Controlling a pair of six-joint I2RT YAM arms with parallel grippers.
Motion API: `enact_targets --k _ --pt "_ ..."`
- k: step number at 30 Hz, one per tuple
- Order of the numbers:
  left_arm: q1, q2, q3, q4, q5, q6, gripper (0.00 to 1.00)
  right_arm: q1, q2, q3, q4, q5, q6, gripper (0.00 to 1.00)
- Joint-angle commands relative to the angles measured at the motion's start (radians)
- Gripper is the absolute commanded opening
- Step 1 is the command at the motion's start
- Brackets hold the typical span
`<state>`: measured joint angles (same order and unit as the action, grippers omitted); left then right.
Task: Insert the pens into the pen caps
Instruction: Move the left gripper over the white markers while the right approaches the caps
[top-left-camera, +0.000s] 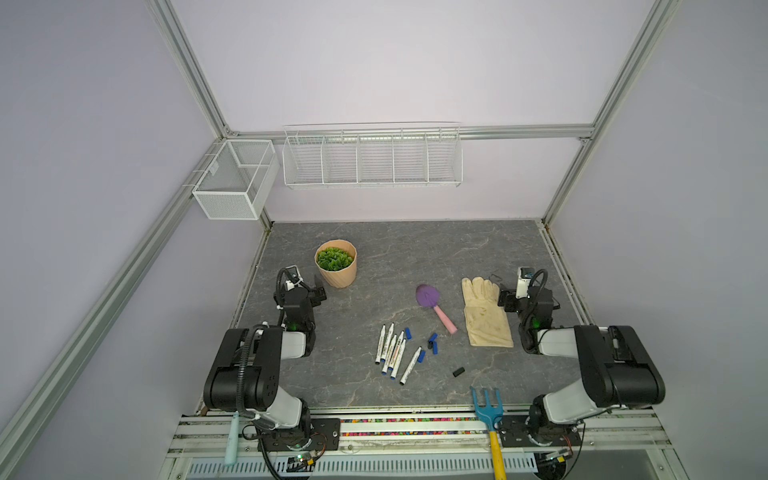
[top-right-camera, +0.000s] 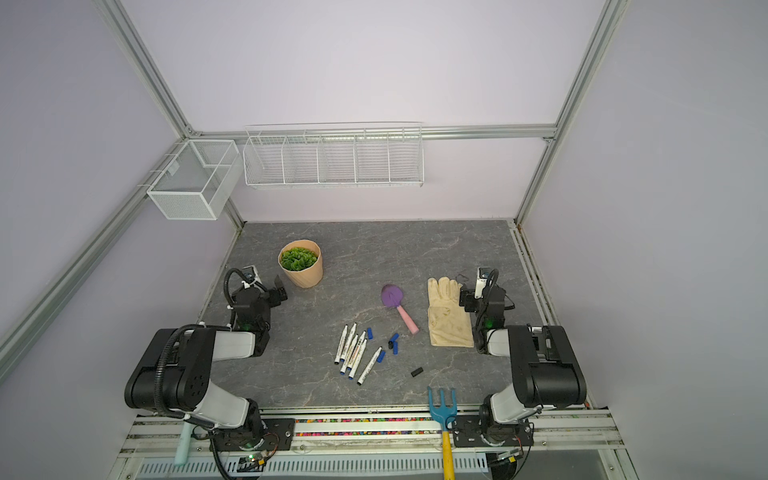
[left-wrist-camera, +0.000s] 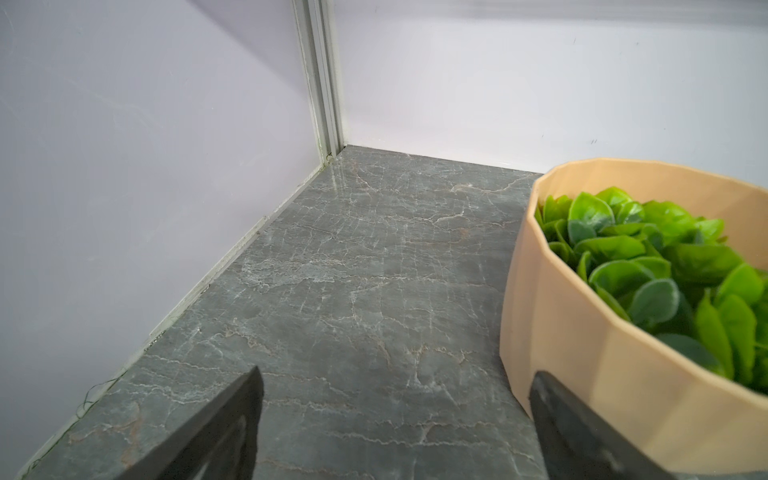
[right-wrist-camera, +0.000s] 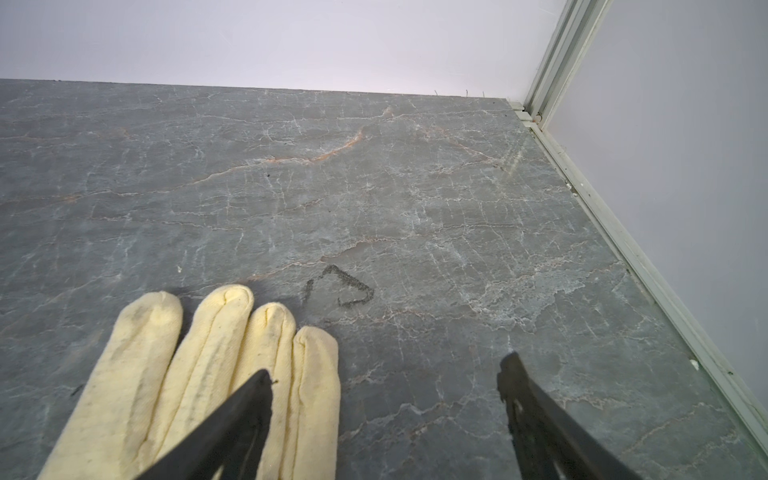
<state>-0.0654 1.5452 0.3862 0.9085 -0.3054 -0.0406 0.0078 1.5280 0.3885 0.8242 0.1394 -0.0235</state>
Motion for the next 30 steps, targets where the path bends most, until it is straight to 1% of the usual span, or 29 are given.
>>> enact_targets --k 1,2,3,4,5,6,8,9,10,11,12,14,16,18,20,22,24,25,28,30 --pt "0.003 -0.03 -0.006 0.002 0.018 0.014 0.99 0.024 -0.091 0.112 -0.233 0.056 -0.006 0.88" --pt "-0.004 -0.077 0.011 -0.071 0.0 0.02 0.99 0.027 -0.109 0.169 -0.359 0.055 0.007 0.88" --pt "-0.015 -0.129 0.054 -0.198 -0.04 0.015 0.99 0.031 -0.122 0.226 -0.463 0.058 0.022 0.88" --pt "-0.018 -0.173 0.107 -0.329 -0.062 0.008 0.99 0.039 -0.138 0.252 -0.512 0.082 0.044 0.88" --pt "-0.023 -0.208 0.141 -0.416 -0.088 -0.005 0.99 0.048 -0.163 0.25 -0.509 0.118 0.073 0.88" --pt "-0.03 -0.24 0.168 -0.491 -0.11 -0.026 0.99 0.056 -0.204 0.237 -0.496 0.156 0.135 0.88" --pt "-0.056 -0.288 0.167 -0.515 -0.171 -0.071 0.99 0.076 -0.278 0.232 -0.52 0.189 0.219 0.88" --pt "-0.084 -0.318 0.158 -0.524 -0.215 -0.104 0.99 0.102 -0.315 0.252 -0.569 0.222 0.258 0.88" --pt "-0.118 -0.35 0.151 -0.55 -0.246 -0.134 0.99 0.13 -0.345 0.282 -0.633 0.206 0.296 0.88" --pt "-0.157 -0.376 0.155 -0.601 -0.277 -0.161 0.99 0.157 -0.363 0.312 -0.69 0.163 0.311 0.88" --pt "-0.205 -0.405 0.168 -0.68 -0.316 -0.201 0.99 0.207 -0.374 0.356 -0.767 0.151 0.323 0.88" --pt "-0.326 -0.449 0.188 -0.833 -0.421 -0.273 0.99 0.337 -0.371 0.422 -0.874 0.193 0.324 0.88" --pt "-0.483 -0.486 0.19 -0.953 -0.5 -0.318 0.99 0.457 -0.345 0.482 -0.972 0.218 0.345 0.88" --pt "-0.631 -0.511 0.19 -1.051 -0.558 -0.394 0.99 0.551 -0.315 0.531 -1.053 0.205 0.396 0.88" --pt "-0.744 -0.529 0.183 -1.103 -0.518 -0.445 0.99 0.631 -0.28 0.541 -1.09 0.188 0.417 0.88" --pt "-0.823 -0.533 0.184 -1.155 -0.447 -0.519 0.99 0.709 -0.246 0.536 -1.086 0.183 0.404 0.88" --pt "-0.857 -0.516 0.193 -1.21 -0.374 -0.601 0.99 0.749 -0.215 0.536 -1.076 0.17 0.399 0.88" --pt "-0.862 -0.505 0.203 -1.237 -0.319 -0.632 0.99 0.755 -0.2 0.542 -1.077 0.155 0.408 0.88" --pt "-0.867 -0.468 0.236 -1.316 -0.247 -0.709 0.99 0.753 -0.165 0.565 -1.083 0.131 0.421 0.88" --pt "-0.868 -0.434 0.253 -1.341 -0.211 -0.717 1.0 0.753 -0.137 0.587 -1.102 0.123 0.417 0.88"
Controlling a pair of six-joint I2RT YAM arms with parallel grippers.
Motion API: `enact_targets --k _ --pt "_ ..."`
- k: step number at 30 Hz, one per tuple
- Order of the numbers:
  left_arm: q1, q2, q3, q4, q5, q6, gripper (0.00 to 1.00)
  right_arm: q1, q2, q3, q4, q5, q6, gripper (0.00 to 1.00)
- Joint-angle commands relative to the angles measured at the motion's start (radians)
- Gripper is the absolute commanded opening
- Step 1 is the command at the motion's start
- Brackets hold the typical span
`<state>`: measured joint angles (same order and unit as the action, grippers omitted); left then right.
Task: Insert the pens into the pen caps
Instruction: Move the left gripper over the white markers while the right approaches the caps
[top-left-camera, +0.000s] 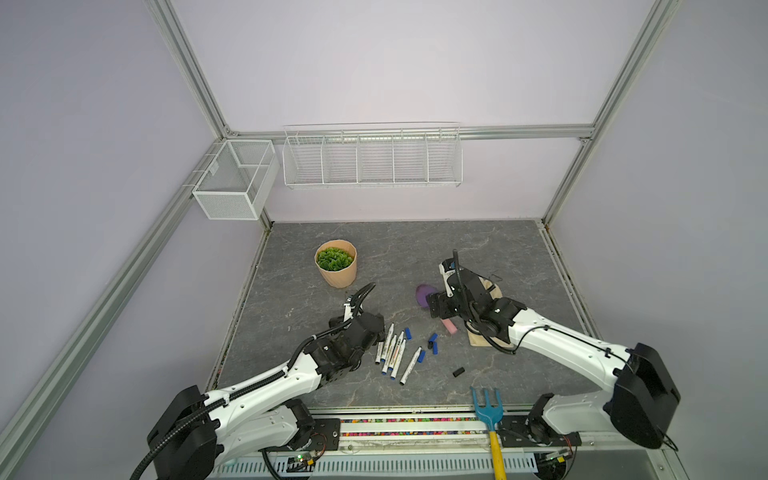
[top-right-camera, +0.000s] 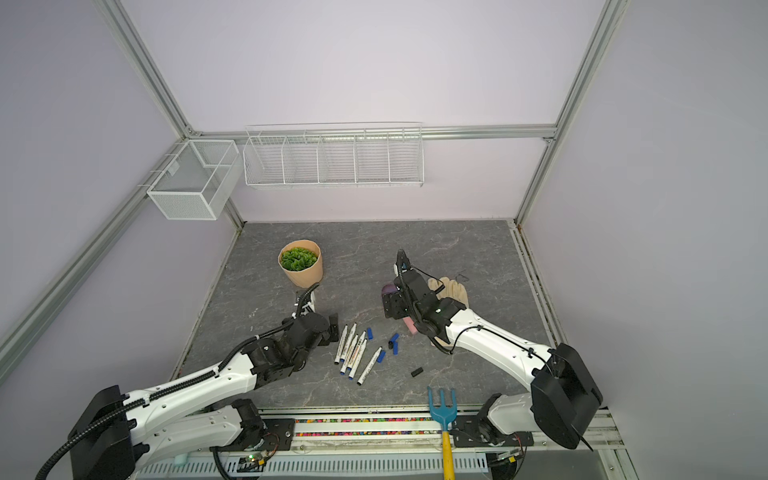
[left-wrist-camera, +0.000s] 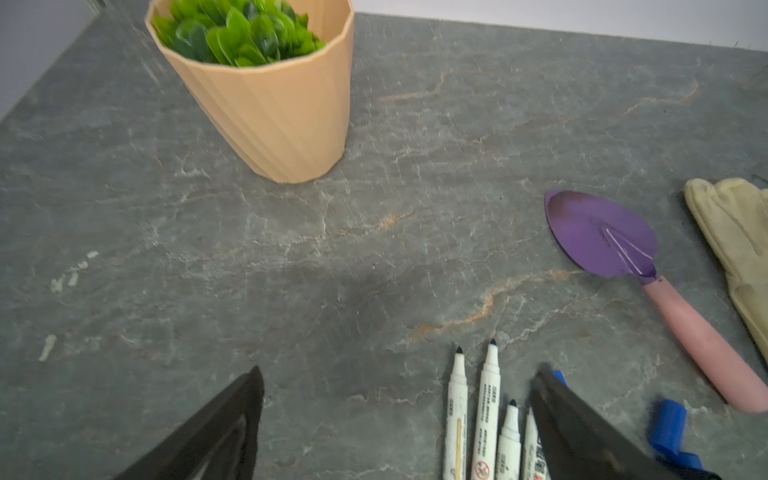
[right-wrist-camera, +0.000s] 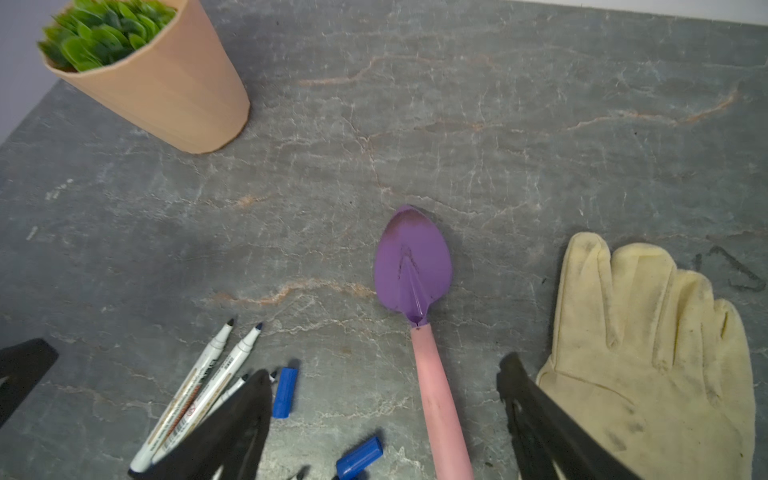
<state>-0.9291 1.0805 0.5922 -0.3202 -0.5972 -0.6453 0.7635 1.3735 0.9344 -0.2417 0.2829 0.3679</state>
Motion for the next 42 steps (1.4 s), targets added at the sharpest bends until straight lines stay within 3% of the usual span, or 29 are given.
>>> enact_targets --k 1,6,9,12,17,19,23,32,42 --pt "-0.004 0.056 0.058 -0.127 0.094 -0.112 1.0 -0.002 0.032 0.053 -0.049 -0.022 0.022 0.88" --pt "-0.003 0.228 0.165 -0.247 0.127 -0.121 0.98 -0.007 0.08 0.065 -0.079 -0.042 0.046 0.88" --pt "-0.002 0.319 0.22 -0.336 0.101 -0.212 0.96 -0.014 0.091 0.066 -0.087 -0.057 0.053 0.88" --pt "-0.002 0.361 0.22 -0.308 0.148 -0.214 0.92 -0.018 0.099 0.066 -0.089 -0.061 0.058 0.89" --pt "-0.002 0.335 0.166 -0.25 0.171 -0.249 0.88 -0.022 0.109 0.07 -0.099 -0.066 0.06 0.89" --pt "-0.001 0.319 0.148 -0.246 0.168 -0.262 0.76 -0.022 0.113 0.07 -0.102 -0.067 0.063 0.89" --pt "-0.001 0.305 0.132 -0.237 0.178 -0.272 0.61 -0.022 0.113 0.072 -0.103 -0.071 0.071 0.89" --pt "-0.001 0.308 0.112 -0.178 0.224 -0.229 0.6 -0.024 0.118 0.076 -0.116 -0.069 0.075 0.89" --pt "-0.001 0.361 0.119 -0.18 0.235 -0.237 0.51 -0.022 0.133 0.081 -0.121 -0.073 0.075 0.9"
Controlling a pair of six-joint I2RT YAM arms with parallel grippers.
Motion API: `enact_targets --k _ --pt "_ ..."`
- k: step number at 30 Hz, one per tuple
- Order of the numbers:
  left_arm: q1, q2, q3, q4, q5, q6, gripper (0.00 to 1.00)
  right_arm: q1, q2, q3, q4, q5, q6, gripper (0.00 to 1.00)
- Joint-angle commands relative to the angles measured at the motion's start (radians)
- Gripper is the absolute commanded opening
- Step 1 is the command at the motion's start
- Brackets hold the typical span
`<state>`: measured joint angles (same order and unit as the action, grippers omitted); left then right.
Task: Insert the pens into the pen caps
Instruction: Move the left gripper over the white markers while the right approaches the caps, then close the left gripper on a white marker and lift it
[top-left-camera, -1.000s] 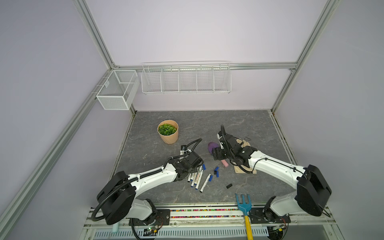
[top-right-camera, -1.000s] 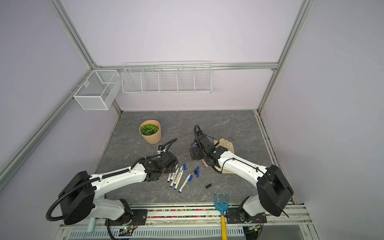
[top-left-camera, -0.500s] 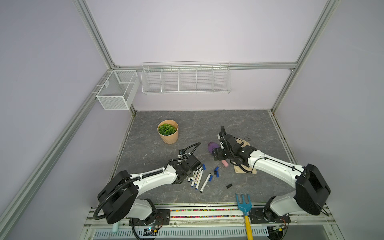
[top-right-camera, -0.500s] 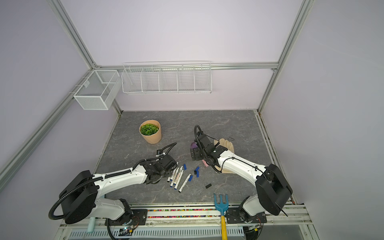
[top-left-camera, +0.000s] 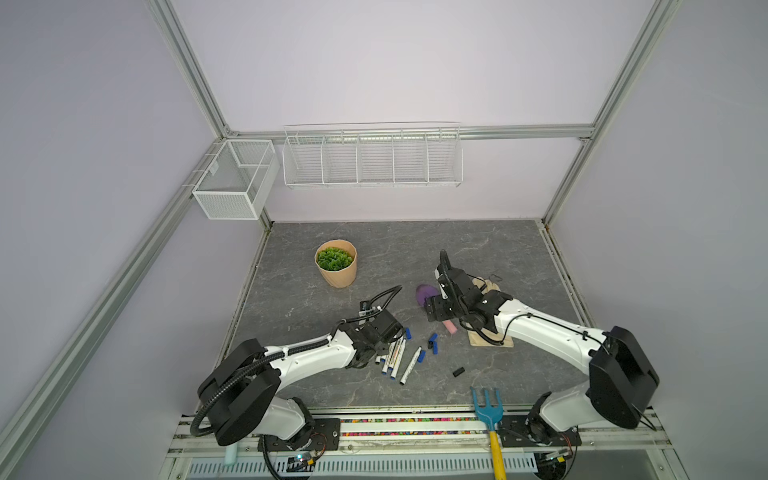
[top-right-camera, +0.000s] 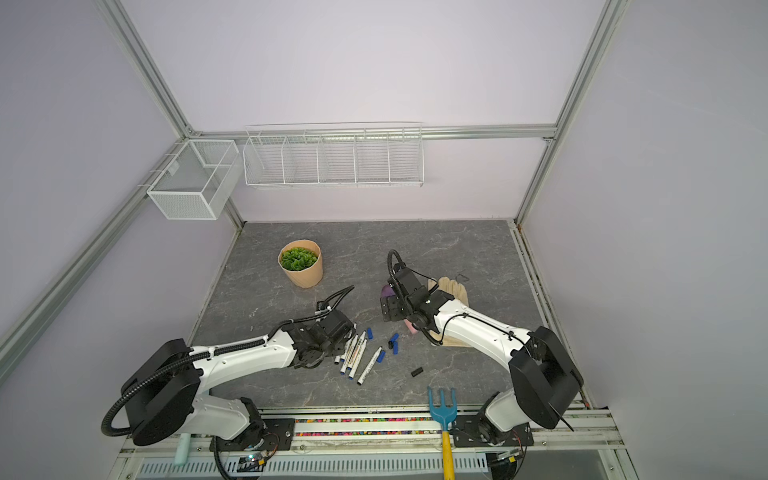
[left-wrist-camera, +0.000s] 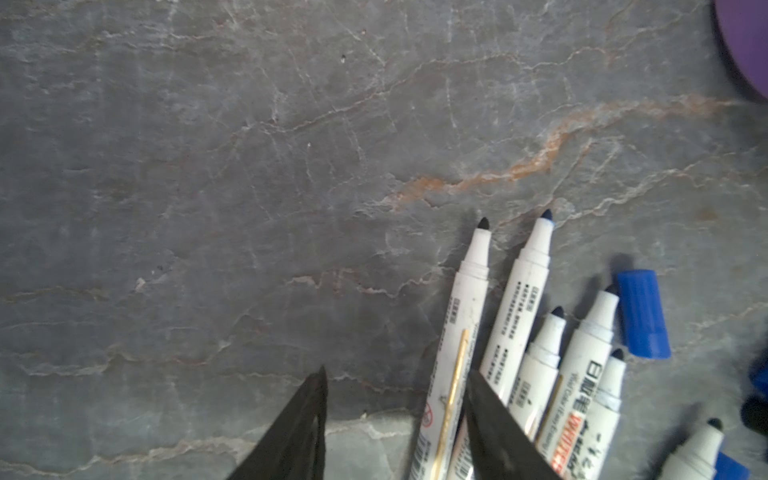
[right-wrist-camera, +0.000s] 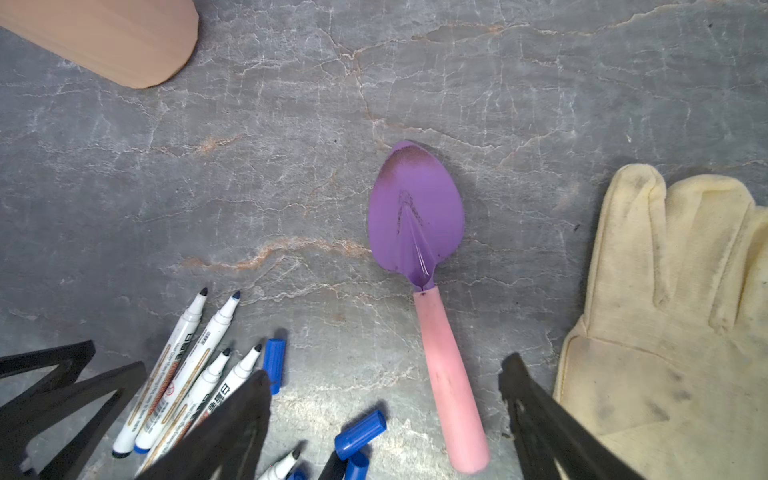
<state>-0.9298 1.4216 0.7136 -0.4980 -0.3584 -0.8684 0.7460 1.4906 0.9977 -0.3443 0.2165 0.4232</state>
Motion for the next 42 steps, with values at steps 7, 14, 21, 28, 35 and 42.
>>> enact_targets --k 7,14,21,28,35,42 --pt "0.0 0.062 0.005 0.006 0.014 0.002 0.49 -0.004 0.016 0.019 -0.021 -0.007 0.019 0.9" --pt "-0.001 0.075 0.001 0.007 0.031 -0.003 0.47 -0.005 0.021 0.022 -0.021 -0.018 0.022 0.9" --pt "-0.003 0.067 -0.026 -0.045 0.045 -0.045 0.38 -0.005 0.011 0.019 -0.022 -0.008 0.02 0.9" --pt "-0.006 0.013 -0.112 -0.05 0.093 -0.091 0.26 -0.006 0.002 0.012 -0.019 0.01 0.027 0.9" --pt "-0.006 0.02 -0.134 -0.024 0.105 -0.091 0.09 -0.037 -0.012 -0.01 0.006 -0.033 0.058 0.9" --pt "-0.006 -0.136 -0.11 0.061 0.118 0.031 0.0 -0.055 -0.048 -0.001 0.024 -0.141 0.007 0.9"
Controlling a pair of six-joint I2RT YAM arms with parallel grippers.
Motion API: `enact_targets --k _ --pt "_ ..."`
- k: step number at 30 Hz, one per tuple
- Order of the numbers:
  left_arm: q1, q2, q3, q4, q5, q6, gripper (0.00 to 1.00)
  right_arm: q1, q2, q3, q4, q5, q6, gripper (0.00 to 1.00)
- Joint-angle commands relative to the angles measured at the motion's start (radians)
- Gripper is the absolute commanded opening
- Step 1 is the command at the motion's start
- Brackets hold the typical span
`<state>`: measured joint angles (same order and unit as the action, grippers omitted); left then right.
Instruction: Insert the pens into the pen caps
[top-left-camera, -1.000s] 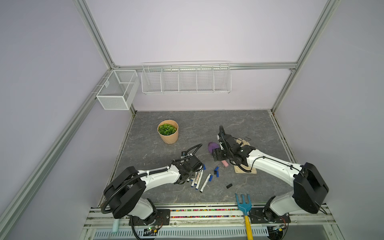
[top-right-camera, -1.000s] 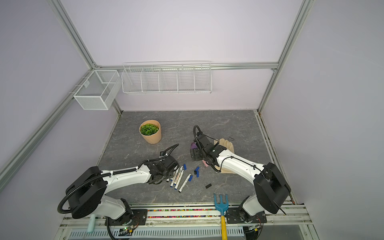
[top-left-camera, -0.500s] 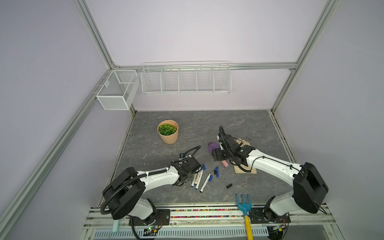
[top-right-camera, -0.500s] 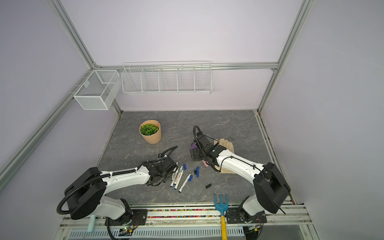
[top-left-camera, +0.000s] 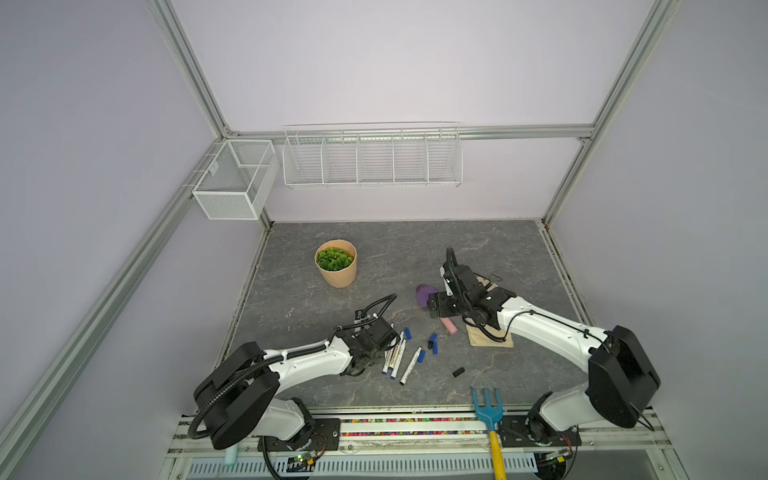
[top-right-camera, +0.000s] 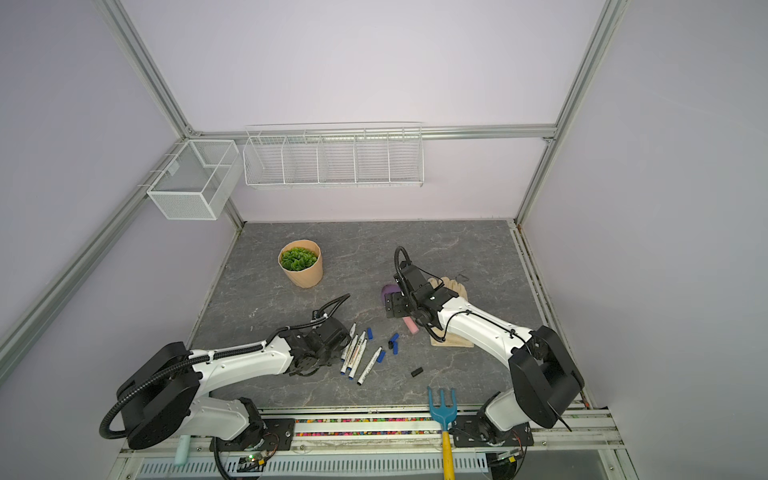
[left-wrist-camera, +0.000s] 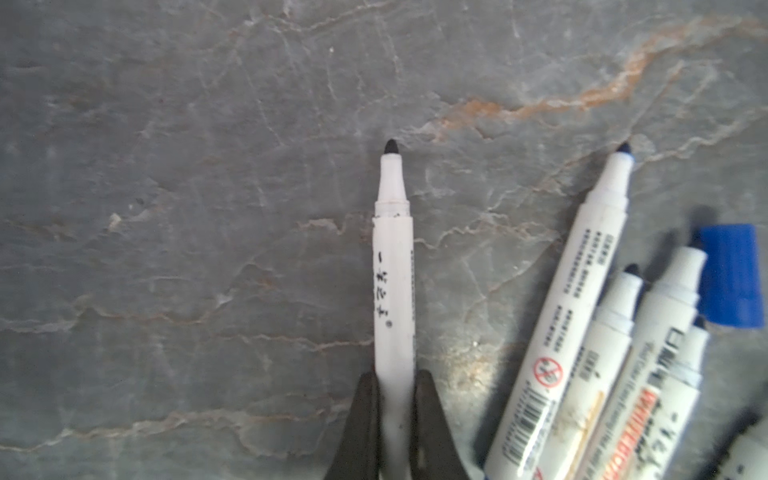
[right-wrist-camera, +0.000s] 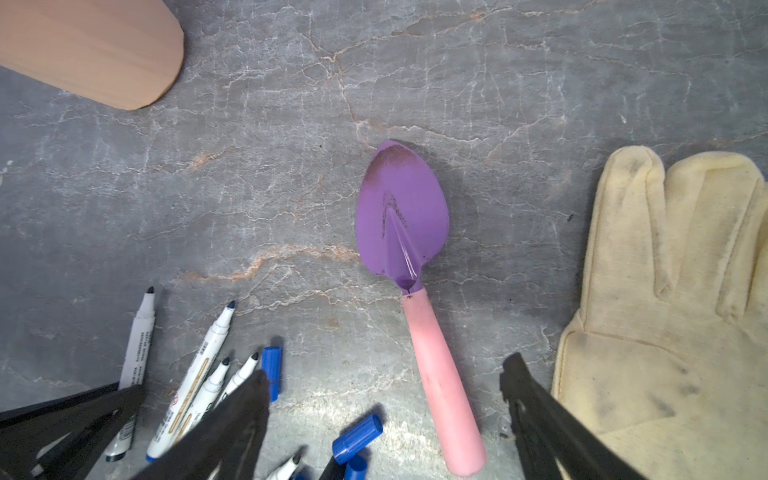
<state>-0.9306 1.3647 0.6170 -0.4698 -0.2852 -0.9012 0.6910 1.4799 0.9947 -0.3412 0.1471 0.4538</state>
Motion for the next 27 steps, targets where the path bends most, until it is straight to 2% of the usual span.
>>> enact_targets --k 1,5,9,12,16,22,27 --pt "-0.005 -0.141 -0.025 0.077 0.062 0.097 0.0 0.004 -0.041 0.011 0.024 -0.103 -0.047 0.91" --pt "-0.006 -0.34 -0.11 0.28 0.129 0.226 0.0 0.038 -0.062 0.035 0.05 -0.24 -0.132 0.92" --pt "-0.005 -0.497 -0.195 0.421 0.128 0.245 0.0 0.105 -0.059 0.079 0.043 -0.378 -0.196 0.94" --pt "-0.007 -0.556 -0.227 0.471 0.128 0.258 0.0 0.151 -0.04 0.109 0.036 -0.431 -0.221 0.95" --pt "-0.007 -0.565 -0.233 0.505 0.139 0.274 0.0 0.186 0.002 0.16 0.028 -0.453 -0.235 0.99" --pt "-0.008 -0.556 -0.23 0.547 0.136 0.276 0.0 0.187 0.086 0.219 0.039 -0.482 -0.21 0.89" --pt "-0.01 -0.549 -0.234 0.568 0.137 0.276 0.0 0.186 0.134 0.253 0.047 -0.508 -0.201 0.7"
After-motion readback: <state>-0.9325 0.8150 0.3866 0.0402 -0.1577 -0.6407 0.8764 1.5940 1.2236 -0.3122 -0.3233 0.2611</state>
